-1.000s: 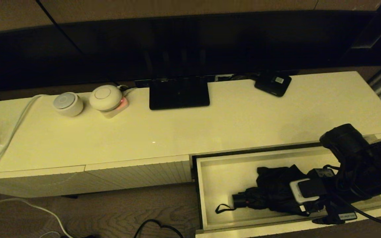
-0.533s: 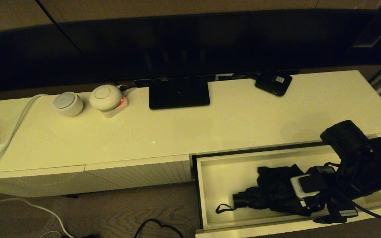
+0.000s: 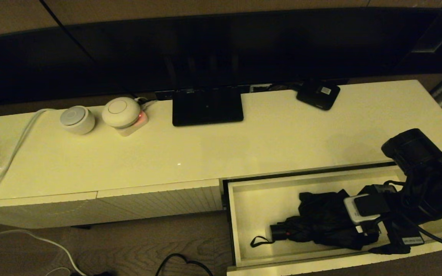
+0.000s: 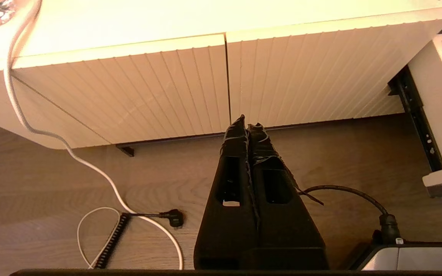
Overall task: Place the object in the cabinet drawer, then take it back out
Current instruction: Put the umbrella in the drawer
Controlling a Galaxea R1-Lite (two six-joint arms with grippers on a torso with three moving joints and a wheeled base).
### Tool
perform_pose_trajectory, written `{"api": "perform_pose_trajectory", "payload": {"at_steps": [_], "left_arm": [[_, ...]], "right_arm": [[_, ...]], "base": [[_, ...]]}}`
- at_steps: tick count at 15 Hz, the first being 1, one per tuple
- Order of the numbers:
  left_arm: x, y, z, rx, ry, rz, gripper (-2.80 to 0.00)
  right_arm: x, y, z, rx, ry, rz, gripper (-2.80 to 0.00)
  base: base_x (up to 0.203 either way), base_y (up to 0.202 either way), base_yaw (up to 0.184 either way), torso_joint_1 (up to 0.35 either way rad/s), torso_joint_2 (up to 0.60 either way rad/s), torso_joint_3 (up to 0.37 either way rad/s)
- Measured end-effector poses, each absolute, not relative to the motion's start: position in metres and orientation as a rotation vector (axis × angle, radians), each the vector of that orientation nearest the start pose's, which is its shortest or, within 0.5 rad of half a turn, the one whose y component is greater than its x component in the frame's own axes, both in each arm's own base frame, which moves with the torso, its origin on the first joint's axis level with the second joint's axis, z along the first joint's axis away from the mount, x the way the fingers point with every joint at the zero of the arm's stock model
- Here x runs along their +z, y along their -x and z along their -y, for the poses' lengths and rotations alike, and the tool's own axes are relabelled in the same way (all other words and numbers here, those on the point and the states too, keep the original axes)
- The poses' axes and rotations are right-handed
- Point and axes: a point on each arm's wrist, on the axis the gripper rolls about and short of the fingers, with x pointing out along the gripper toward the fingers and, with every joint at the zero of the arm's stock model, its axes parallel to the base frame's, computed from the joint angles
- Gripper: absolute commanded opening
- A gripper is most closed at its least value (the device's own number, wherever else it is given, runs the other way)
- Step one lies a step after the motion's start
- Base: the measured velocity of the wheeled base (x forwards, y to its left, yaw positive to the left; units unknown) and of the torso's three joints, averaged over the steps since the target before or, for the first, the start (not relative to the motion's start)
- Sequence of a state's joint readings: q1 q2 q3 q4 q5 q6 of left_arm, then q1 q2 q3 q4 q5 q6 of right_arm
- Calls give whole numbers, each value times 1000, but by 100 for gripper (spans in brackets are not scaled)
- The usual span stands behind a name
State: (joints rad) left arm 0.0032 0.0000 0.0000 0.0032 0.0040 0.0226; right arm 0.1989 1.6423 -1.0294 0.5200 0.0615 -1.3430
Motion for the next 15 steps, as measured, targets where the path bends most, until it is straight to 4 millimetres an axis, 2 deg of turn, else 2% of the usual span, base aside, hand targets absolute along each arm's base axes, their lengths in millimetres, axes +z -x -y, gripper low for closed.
{"api": "perform_pose_trajectory", "payload": {"at_steps": [3, 11, 15], "left_arm": [[75, 23, 0, 7, -23, -3, -280], [75, 23, 0, 7, -23, -3, -280], [75, 23, 0, 7, -23, -3, -280]], "right_arm": [[165, -251, -51, 955, 1254, -803, 0], [144, -291, -50, 926, 1233, -823, 0], [130, -296, -51, 946, 1228, -857, 0]], "base": [[0, 0, 0, 0, 0, 0], [0, 0, 0, 0, 0, 0], [0, 0, 0, 0, 0, 0]]}}
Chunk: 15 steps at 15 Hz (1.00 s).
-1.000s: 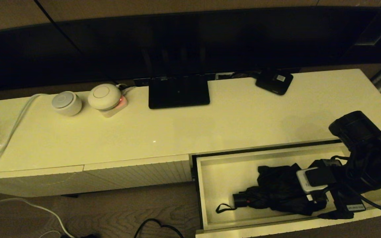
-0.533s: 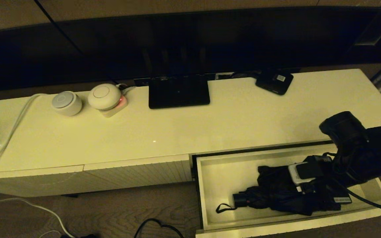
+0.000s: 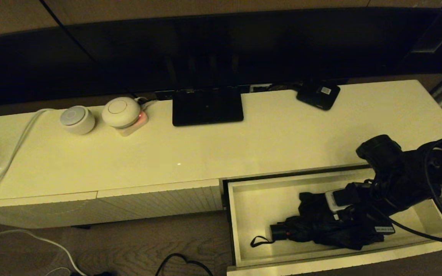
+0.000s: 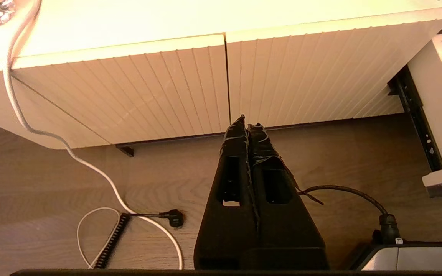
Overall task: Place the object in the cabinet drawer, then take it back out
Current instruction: Put the umbrella in the drawer
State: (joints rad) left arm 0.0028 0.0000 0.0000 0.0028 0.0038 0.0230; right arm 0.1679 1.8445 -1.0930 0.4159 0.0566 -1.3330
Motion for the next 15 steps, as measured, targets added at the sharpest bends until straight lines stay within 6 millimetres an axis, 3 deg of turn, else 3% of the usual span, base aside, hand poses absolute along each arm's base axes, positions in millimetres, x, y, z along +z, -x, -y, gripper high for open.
{"api": "perform_pose_trajectory", "payload": {"at_steps": [9, 10, 15], "left_arm": [[75, 23, 0, 7, -23, -3, -280], [75, 23, 0, 7, -23, -3, -280], [75, 23, 0, 7, -23, -3, -280]], "right_arm": [[103, -310, -59, 945, 1205, -867, 0], [102, -310, -59, 946, 1205, -871, -280], [97, -306, -58, 952, 1197, -893, -280]], "base": [[0, 0, 0, 0, 0, 0], [0, 0, 0, 0, 0, 0], [0, 0, 0, 0, 0, 0]]}}
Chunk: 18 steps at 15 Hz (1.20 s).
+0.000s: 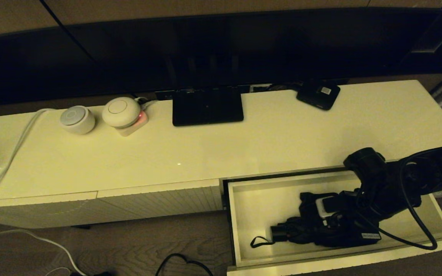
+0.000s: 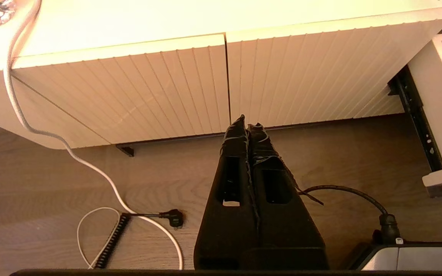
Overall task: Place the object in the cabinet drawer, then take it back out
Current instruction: Put the umbrella in the drawer
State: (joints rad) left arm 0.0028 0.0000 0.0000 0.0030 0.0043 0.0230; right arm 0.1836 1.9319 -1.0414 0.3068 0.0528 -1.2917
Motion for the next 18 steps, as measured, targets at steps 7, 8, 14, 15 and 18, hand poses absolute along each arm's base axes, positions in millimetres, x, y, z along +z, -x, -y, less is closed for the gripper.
{"api": "perform_pose_trajectory", "payload": {"at_steps": [7, 8, 14, 15, 18], "left_arm": [[75, 23, 0, 7, -23, -3, -280], [75, 23, 0, 7, -23, -4, -280], [75, 23, 0, 7, -23, -3, -280], [75, 23, 0, 7, -23, -3, -280], [75, 23, 0, 7, -23, -3, -280]], "right_arm": [[99, -298, -57, 930, 1202, -860, -280], [100, -298, -57, 926, 1203, -854, -280], [105, -296, -54, 914, 1201, -848, -280], [105, -295, -54, 913, 1200, -848, -280], [113, -290, -53, 900, 1205, -827, -280]], "base": [[0, 0, 0, 0, 0, 0], [0, 0, 0, 0, 0, 0], [0, 0, 0, 0, 0, 0], [0, 0, 0, 0, 0, 0], [0, 0, 0, 0, 0, 0]]}}
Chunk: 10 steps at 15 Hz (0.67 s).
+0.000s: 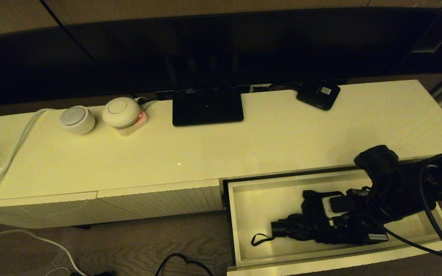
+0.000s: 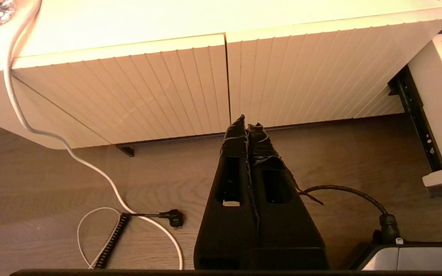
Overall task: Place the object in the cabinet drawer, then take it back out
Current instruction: Put the umbrella in the drawer
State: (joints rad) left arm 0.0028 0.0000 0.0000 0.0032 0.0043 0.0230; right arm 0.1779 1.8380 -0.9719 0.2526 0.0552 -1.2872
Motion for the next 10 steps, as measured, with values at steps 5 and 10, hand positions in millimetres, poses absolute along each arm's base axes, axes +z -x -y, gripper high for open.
{"api": "perform_pose_trajectory", "payload": {"at_steps": [5, 10], "left_arm": [[75, 23, 0, 7, -23, -3, -280], [75, 23, 0, 7, -23, -3, -280]], "right_arm": [[133, -276, -52, 864, 1218, -772, -280], [158, -252, -49, 814, 1239, -689, -280]], "base": [[0, 0, 0, 0, 0, 0], [0, 0, 0, 0, 0, 0]]}}
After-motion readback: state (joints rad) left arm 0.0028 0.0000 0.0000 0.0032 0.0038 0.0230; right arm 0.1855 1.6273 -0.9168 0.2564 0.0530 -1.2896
